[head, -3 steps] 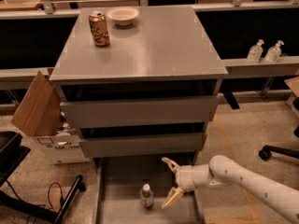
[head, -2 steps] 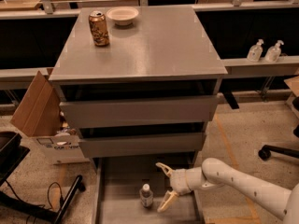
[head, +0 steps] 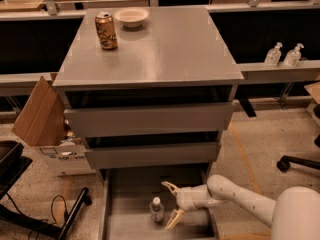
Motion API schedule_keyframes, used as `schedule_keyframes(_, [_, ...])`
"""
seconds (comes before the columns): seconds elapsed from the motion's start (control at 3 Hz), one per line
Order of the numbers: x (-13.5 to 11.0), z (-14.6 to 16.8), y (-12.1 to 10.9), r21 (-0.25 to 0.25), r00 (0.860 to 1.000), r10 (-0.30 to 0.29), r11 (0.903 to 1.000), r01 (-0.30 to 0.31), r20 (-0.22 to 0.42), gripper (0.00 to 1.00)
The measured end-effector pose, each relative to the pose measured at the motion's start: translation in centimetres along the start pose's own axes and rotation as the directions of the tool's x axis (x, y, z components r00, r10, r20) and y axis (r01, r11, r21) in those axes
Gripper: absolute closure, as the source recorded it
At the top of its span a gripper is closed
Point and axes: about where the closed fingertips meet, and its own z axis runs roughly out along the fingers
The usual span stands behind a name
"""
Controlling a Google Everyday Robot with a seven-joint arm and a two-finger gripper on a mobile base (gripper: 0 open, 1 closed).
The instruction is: Pick blue plastic bottle from bottom drawer and place on counter
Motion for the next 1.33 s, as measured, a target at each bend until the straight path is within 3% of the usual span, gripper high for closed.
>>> schedule_keyframes(0.67, [5.0,2.0,-2.1,-0.016,0.995,0.055,0.9984,-0.054,0.088,0.0])
schedule_keyframes(1.0, [6.1,3.9,-1.8,-0.042,0.991,0.076,0.9965,-0.072,0.114,0.0])
schedule_keyframes(1.33, [7.0,6.0,-1.6,-0.075,0.988,0.1,0.993,-0.091,0.121,0.18])
